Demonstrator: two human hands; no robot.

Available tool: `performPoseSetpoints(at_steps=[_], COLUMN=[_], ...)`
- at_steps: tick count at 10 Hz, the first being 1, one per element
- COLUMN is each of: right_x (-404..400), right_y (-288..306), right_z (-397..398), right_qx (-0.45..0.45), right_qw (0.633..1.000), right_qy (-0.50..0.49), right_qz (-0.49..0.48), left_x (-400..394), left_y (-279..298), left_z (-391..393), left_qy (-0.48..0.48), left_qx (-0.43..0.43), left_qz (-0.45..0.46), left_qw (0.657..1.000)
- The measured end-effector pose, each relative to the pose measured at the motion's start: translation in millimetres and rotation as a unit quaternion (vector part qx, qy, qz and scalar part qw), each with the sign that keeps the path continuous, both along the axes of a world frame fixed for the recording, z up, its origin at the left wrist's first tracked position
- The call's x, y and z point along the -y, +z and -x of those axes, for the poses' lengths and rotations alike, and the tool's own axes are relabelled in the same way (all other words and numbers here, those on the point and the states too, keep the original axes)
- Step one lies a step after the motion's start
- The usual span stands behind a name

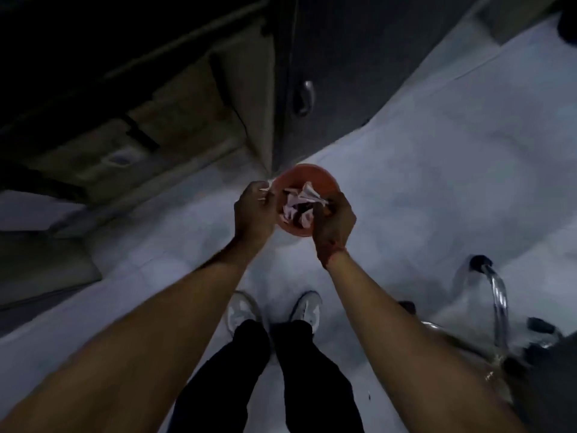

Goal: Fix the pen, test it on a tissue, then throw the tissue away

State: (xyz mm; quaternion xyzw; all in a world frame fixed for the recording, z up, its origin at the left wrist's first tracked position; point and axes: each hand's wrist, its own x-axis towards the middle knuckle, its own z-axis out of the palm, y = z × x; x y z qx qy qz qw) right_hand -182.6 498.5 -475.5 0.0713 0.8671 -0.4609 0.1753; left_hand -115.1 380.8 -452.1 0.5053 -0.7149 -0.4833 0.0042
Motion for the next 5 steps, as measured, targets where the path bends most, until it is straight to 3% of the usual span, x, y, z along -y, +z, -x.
performPoseSetpoints(at_steps=[1, 2, 3, 4, 5], right_x=[-0.6, -7.9, -7.5, -1.6, 7.3], right_y=[-70.6, -126.6, -106.2, -49.5, 22.6], right_z=[2.9, 5.5, -3.7, -5.2, -0.3], right_qx=[0.043, 0.104, 0.105, 0.085, 0.102], right_qw=[0.998, 0.979, 0.981, 0.988, 0.989], right_qy=[0.030, 0.165, 0.144, 0.104, 0.102], right_qz=[-0.032, -0.057, -0.082, -0.081, -0.006], left_x=[-5.7, -4.6, 0.5, 7.7, 19.3], left_y=[-54.6, -79.4, -73.9, -40.4, 13.8], left_z=[7.3, 10.4, 10.0, 5.4, -0.8], left_qy=[0.007, 0.010, 0.033, 0.035, 0.032], left_qx=[0.005, -0.001, -0.010, -0.029, -0.051], left_qz=[-0.017, -0.033, -0.046, -0.048, -0.029], left_qw=[1.000, 0.999, 0.998, 0.998, 0.998])
